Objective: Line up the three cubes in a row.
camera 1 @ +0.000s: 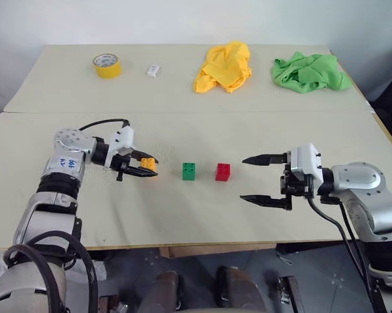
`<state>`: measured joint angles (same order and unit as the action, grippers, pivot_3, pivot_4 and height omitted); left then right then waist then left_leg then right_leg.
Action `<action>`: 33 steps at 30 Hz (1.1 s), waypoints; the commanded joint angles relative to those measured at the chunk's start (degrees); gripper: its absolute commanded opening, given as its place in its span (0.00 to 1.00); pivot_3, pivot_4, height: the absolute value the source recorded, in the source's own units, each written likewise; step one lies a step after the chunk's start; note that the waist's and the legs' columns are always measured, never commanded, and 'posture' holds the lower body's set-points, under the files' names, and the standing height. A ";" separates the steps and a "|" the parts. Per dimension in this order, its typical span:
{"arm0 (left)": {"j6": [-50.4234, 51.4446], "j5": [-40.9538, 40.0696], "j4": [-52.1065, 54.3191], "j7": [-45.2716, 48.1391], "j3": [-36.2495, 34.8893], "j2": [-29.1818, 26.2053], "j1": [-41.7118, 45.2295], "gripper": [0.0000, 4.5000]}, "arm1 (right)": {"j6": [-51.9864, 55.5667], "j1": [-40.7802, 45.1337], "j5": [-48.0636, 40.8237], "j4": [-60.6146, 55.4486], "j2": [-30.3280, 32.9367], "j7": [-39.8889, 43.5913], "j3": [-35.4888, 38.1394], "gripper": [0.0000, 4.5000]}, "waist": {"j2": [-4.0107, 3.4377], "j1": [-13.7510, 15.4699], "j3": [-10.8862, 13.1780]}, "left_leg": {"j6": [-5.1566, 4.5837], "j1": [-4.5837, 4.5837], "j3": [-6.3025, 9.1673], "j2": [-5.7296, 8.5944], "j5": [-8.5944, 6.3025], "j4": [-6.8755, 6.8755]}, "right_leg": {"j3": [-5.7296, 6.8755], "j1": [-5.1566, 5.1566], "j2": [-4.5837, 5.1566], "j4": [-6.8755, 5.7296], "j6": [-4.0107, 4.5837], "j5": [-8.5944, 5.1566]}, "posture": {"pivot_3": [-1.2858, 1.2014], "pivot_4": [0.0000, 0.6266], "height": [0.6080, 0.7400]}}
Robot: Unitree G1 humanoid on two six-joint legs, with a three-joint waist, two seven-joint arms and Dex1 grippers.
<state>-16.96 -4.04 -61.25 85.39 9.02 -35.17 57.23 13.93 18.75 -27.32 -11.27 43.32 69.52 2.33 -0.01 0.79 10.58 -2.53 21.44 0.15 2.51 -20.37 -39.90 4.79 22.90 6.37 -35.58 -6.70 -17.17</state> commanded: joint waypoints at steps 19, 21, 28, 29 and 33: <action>-0.90 -0.67 -6.79 4.70 -8.37 -0.01 5.88 0.83 | 0.64 -5.87 -3.16 -5.43 -0.92 -5.54 4.66 1.00 | 0.04 0.57 0.02 | -0.09 0.03 0.03 0.08 0.03 -0.13 | -0.02 -0.04 0.10 -0.01 -0.14 0.08 | 0.52 0.24 1.00; 0.34 -3.29 -2.84 6.49 -10.15 -2.42 3.79 0.96 | 0.77 -4.63 -4.07 -4.18 -1.25 -5.32 5.12 1.00 | 0.06 0.51 0.03 | -0.09 0.04 0.05 0.05 0.03 -0.13 | -0.03 -0.04 0.15 0.00 -0.14 0.08 | 0.52 0.24 1.00; 12.89 -15.12 24.90 1.61 -20.91 -15.54 -15.63 0.96 | -5.30 6.64 -1.73 8.96 0.81 2.22 3.99 1.00 | -0.03 -1.59 0.08 | 0.01 -0.02 0.11 -0.16 -0.02 -0.05 | -0.38 -0.02 0.27 0.05 -0.09 0.06 | 0.52 0.24 1.00; 13.70 -16.10 27.46 0.16 -22.26 -16.35 -17.98 0.96 | -5.95 7.88 -1.24 10.76 1.23 3.45 3.68 1.00 | -0.06 -1.56 0.09 | 0.02 -0.02 0.14 -0.17 -0.03 -0.06 | -0.39 -0.02 0.26 0.04 -0.07 0.04 | 0.52 0.24 1.00; 16.52 -17.65 33.34 -3.29 -25.52 -18.14 -24.56 0.96 | -6.01 10.50 -0.22 15.04 3.33 8.62 1.93 1.00 | -0.11 -0.42 0.12 | 0.02 0.00 0.31 -0.13 -0.03 -0.12 | -0.36 -0.15 0.31 0.08 -0.03 0.03 | 0.52 0.24 1.00</action>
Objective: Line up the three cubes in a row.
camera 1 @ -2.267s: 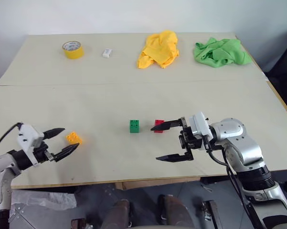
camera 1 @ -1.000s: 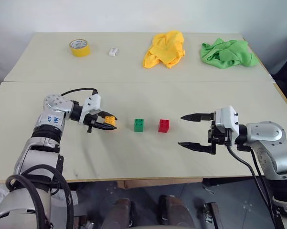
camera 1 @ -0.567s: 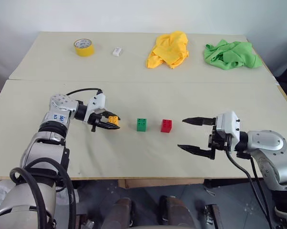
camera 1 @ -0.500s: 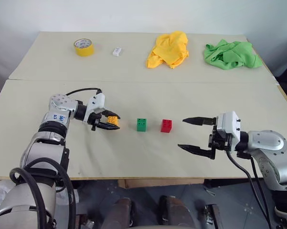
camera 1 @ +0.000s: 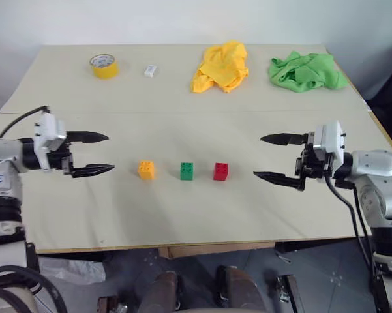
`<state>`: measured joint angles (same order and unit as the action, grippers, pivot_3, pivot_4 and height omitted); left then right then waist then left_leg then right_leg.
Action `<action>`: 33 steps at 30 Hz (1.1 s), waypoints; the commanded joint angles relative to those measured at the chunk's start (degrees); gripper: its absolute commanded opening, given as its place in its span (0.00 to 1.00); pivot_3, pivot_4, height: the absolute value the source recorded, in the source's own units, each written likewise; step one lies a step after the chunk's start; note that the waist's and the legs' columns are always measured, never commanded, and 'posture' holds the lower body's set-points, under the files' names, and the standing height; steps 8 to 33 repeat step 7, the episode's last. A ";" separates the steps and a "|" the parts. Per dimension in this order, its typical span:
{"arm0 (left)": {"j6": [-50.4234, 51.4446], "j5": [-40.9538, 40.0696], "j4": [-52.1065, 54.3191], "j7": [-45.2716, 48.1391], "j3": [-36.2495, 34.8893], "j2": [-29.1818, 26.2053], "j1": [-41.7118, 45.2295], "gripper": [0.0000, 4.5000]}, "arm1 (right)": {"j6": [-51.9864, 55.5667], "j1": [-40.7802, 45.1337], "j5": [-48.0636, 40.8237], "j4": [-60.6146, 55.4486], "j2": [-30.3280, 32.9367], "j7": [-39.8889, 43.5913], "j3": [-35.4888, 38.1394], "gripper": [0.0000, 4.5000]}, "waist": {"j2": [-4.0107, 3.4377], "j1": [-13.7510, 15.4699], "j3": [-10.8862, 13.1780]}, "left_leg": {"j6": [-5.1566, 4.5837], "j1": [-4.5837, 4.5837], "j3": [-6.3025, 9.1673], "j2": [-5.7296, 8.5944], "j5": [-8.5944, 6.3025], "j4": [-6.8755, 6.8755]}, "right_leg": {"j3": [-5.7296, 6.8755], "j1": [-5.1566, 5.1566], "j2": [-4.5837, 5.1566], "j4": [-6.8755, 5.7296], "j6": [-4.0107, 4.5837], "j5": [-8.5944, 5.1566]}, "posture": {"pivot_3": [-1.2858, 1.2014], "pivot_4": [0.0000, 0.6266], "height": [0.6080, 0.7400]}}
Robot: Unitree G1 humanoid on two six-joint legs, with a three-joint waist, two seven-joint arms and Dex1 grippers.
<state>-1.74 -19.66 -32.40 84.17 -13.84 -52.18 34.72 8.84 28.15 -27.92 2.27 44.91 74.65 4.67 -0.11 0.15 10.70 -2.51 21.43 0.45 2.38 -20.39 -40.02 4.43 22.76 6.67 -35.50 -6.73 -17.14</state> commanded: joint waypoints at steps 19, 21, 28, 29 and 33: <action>2.40 -2.91 11.88 -5.26 -4.97 -1.70 -9.97 0.96 | -3.49 6.10 3.02 8.46 0.93 7.65 -2.46 1.00 | -0.07 0.37 0.04 | 0.00 -0.01 0.03 0.04 -0.01 0.02 | -0.02 -0.03 0.02 0.03 0.01 0.00 | 0.52 0.24 1.00; 2.40 -2.91 11.88 -5.26 -4.97 -1.70 -9.97 0.96 | -3.49 6.10 3.02 8.46 0.93 7.65 -2.46 1.00 | -0.07 0.37 0.04 | 0.00 -0.01 0.03 0.04 -0.01 0.02 | -0.02 -0.03 0.02 0.03 0.01 0.00 | 0.52 0.24 1.00; 2.40 -2.91 11.88 -5.26 -4.97 -1.70 -9.97 0.96 | -3.49 6.10 3.02 8.46 0.93 7.65 -2.46 1.00 | -0.07 0.37 0.04 | 0.00 -0.01 0.03 0.04 -0.01 0.02 | -0.02 -0.03 0.02 0.03 0.01 0.00 | 0.52 0.24 1.00; 2.40 -2.91 11.88 -5.26 -4.97 -1.70 -9.97 0.96 | -3.49 6.10 3.02 8.46 0.93 7.65 -2.46 1.00 | -0.07 0.37 0.04 | 0.00 -0.01 0.03 0.04 -0.01 0.02 | -0.02 -0.03 0.02 0.03 0.01 0.00 | 0.52 0.24 1.00; 2.40 -2.91 11.88 -5.26 -4.97 -1.70 -9.97 0.96 | -3.49 6.10 3.02 8.46 0.93 7.65 -2.46 1.00 | -0.07 0.37 0.04 | 0.00 -0.01 0.03 0.04 -0.01 0.02 | -0.02 -0.03 0.02 0.03 0.01 0.00 | 0.52 0.24 1.00</action>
